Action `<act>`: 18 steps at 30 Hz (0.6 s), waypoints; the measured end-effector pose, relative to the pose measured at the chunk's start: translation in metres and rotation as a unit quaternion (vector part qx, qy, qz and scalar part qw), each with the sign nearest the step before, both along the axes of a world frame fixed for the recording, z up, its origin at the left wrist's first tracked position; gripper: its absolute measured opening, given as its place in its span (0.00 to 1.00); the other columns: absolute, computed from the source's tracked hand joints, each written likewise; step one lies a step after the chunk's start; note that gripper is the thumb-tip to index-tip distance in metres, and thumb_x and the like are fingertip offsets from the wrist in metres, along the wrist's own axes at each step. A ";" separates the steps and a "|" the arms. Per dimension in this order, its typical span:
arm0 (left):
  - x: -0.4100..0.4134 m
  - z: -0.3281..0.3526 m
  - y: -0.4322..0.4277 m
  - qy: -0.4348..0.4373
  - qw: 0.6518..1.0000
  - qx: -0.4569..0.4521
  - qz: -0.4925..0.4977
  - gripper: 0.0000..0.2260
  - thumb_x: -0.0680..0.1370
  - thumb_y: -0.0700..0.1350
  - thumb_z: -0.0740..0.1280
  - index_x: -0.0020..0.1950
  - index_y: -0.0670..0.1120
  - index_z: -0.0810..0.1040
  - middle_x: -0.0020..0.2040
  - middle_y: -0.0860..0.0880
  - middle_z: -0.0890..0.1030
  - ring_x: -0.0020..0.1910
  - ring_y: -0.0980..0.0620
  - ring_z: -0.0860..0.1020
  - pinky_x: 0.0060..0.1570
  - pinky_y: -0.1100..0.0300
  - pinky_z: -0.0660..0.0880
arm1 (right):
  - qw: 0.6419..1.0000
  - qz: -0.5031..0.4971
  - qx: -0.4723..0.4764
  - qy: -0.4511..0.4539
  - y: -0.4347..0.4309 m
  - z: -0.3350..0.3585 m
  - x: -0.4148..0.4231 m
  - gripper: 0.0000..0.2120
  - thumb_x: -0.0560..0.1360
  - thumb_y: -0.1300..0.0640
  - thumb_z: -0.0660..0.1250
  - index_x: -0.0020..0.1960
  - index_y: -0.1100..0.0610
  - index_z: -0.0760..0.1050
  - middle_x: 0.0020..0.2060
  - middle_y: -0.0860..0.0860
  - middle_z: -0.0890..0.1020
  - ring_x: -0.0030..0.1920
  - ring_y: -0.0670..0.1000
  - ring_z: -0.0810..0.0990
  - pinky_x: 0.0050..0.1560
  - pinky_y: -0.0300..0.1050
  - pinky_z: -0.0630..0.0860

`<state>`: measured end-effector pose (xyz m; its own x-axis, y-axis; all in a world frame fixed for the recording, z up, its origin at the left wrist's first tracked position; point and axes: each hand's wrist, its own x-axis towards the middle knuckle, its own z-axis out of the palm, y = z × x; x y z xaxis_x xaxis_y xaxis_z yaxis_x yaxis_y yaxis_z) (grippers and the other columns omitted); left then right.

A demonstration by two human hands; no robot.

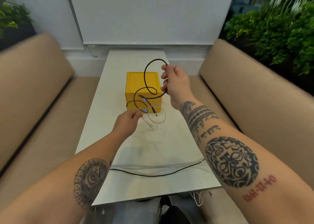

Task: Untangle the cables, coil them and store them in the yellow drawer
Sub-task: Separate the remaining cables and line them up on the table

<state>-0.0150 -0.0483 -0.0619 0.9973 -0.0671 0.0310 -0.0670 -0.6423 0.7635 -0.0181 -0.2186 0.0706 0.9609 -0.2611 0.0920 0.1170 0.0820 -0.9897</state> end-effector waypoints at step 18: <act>0.021 -0.031 -0.022 0.124 0.988 0.094 0.004 0.31 0.76 0.58 0.68 0.77 0.54 0.64 0.73 0.46 0.69 0.74 0.44 0.63 0.69 0.45 0.67 | 0.984 0.031 0.147 0.095 -0.029 -0.018 0.023 0.12 0.85 0.54 0.56 0.51 0.56 0.77 0.35 0.48 0.74 0.28 0.45 0.66 0.30 0.40 0.72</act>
<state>0.0056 -0.0703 -0.0930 0.9729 -0.0414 -0.2274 0.1128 -0.7739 0.6232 0.0050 -0.2474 0.0523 0.9687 -0.1894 -0.1607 -0.0813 0.3695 -0.9257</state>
